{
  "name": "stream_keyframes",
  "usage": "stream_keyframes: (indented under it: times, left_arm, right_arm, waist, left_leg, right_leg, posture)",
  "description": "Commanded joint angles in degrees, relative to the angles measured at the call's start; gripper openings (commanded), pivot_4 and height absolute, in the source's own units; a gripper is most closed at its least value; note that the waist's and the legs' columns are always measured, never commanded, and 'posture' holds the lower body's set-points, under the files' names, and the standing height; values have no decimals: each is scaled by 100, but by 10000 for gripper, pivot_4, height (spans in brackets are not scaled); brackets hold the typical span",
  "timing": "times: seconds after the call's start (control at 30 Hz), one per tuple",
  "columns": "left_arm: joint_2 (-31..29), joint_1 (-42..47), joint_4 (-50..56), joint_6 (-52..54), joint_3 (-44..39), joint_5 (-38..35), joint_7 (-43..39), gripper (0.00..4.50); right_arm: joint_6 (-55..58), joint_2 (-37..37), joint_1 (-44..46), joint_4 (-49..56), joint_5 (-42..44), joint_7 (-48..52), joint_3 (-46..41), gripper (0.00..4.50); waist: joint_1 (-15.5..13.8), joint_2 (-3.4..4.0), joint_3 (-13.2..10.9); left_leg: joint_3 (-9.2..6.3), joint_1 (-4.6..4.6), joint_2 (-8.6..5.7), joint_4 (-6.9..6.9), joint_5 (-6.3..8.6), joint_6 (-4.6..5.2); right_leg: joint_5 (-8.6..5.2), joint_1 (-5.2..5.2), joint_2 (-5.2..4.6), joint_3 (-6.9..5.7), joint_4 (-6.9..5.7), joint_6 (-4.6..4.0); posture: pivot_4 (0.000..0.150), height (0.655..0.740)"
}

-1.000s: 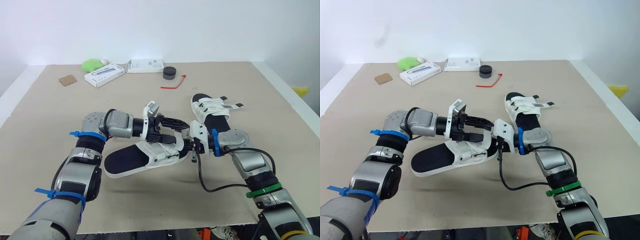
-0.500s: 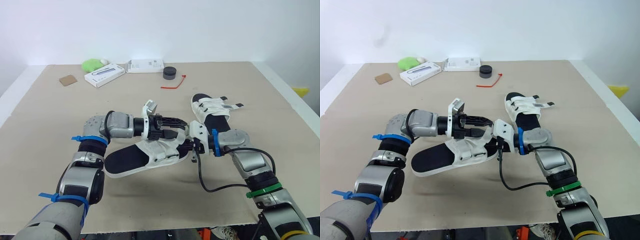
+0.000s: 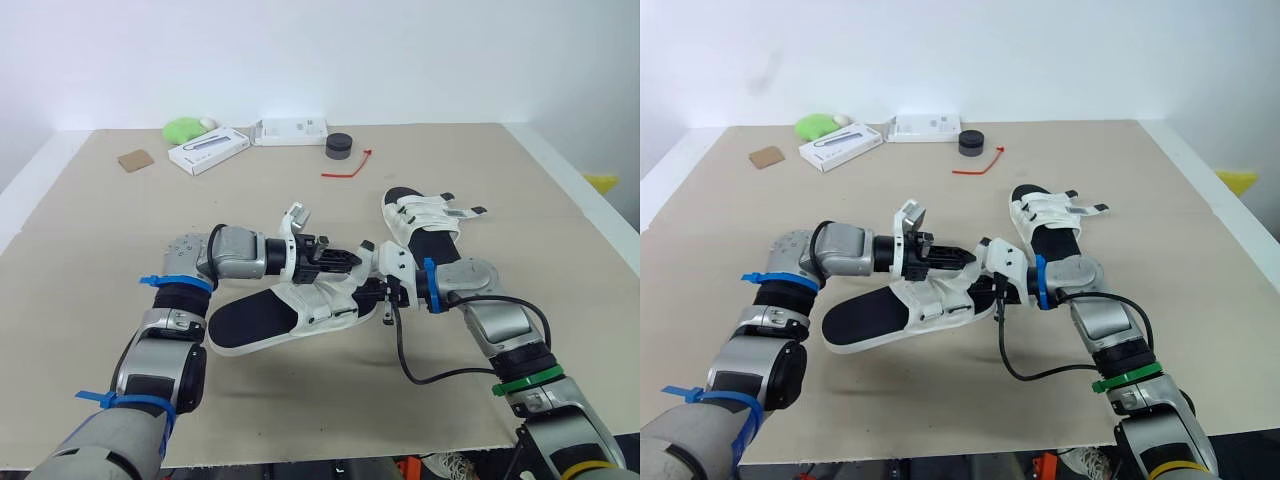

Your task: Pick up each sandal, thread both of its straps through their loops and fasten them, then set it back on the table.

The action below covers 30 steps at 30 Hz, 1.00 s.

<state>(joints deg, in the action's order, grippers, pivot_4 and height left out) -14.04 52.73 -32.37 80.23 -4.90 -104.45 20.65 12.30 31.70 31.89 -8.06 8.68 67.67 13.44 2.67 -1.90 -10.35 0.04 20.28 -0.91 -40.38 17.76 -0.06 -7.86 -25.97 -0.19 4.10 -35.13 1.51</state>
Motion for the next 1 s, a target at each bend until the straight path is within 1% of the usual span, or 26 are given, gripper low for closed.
stream_keyframes:
  times: [0.03,0.13,0.2,0.27,0.33,0.43,0.5,0.57,0.67,0.83,1.0]
  left_arm:
    - [-321,-38,1227,-85,144,1120,-1160,1207]
    - [-570,-182,1995,-389,330,1984,-2085,1207]
    - [-1070,-348,2974,-1184,874,3178,-3272,1207]
    - [-1698,-557,3851,-2557,1663,4688,-4506,1207]
    - [-2167,-713,4201,-3805,2362,5995,-5307,1207]
    - [-2409,-1002,4218,-5914,2781,7606,-6101,1207]
    - [-2402,-1112,4181,-7116,2855,8396,-6372,1207]
    - [-2288,-1143,4135,-7940,2856,8947,-6474,1207]
    - [-2116,-1193,4049,-8962,2851,9586,-6580,1207]
    - [-1994,-1316,3947,-10177,2753,10053,-6863,1207]
    - [-2116,-1524,3994,-10785,2919,10271,-7308,1207]
  right_arm:
    - [-17,64,21,79,4,75,16,0]
    - [-30,68,21,70,0,86,20,0]
    - [-34,81,16,75,4,104,21,0]
    - [-55,92,19,62,-1,130,29,0]
    - [-67,92,28,46,-4,150,32,0]
    - [-80,84,49,25,-9,168,45,0]
    - [-95,79,63,6,-13,184,57,0]
    - [-113,76,69,-8,-20,199,70,0]
    - [-122,61,72,-6,-29,203,86,0]
    - [-131,52,100,-27,-42,216,91,0]
    - [-163,44,109,-76,-72,237,91,0]
  waist:
    - [0,0,0]
    - [-2,0,0]
    - [2,0,0]
    - [7,1,-1]
    - [6,2,-1]
    - [-10,2,-1]
    - [-16,1,-1]
    - [-20,1,-2]
    - [-18,1,-2]
    - [-8,1,-2]
    - [-7,1,-1]
  left_leg:
    - [0,0,0,1,-1,-1]
    - [0,0,0,3,-2,-4]
    - [3,1,0,3,-2,-4]
    - [5,1,1,5,-2,-5]
    - [6,-2,3,10,-3,-8]
    - [12,-1,4,14,-4,-10]
    - [15,2,6,14,-3,-2]
    - [18,4,8,14,-1,4]
    - [19,4,14,13,6,17]
    - [30,11,30,13,15,34]
    - [30,1,32,13,16,36]
  right_leg:
    - [0,0,0,0,1,0]
    - [-3,0,-1,-1,5,4]
    - [-5,0,-1,0,6,6]
    - [-6,-1,2,0,8,6]
    - [-10,-1,2,1,8,2]
    - [-16,1,2,-5,11,-2]
    - [-14,1,1,-3,16,1]
    - [-14,0,1,-3,18,2]
    - [-14,0,1,0,19,3]
    - [-15,0,3,9,19,8]
    - [-15,0,3,9,19,10]
  posture:
    - [1500,7400]
    - [1500,7400]
    - [1500,7400]
    - [1500,7400]
    - [1500,7400]
    - [1500,7400]
    - [1500,7400]
    - [1500,7400]
    - [1500,7400]
    - [1500,7400]
    - [1500,7400]
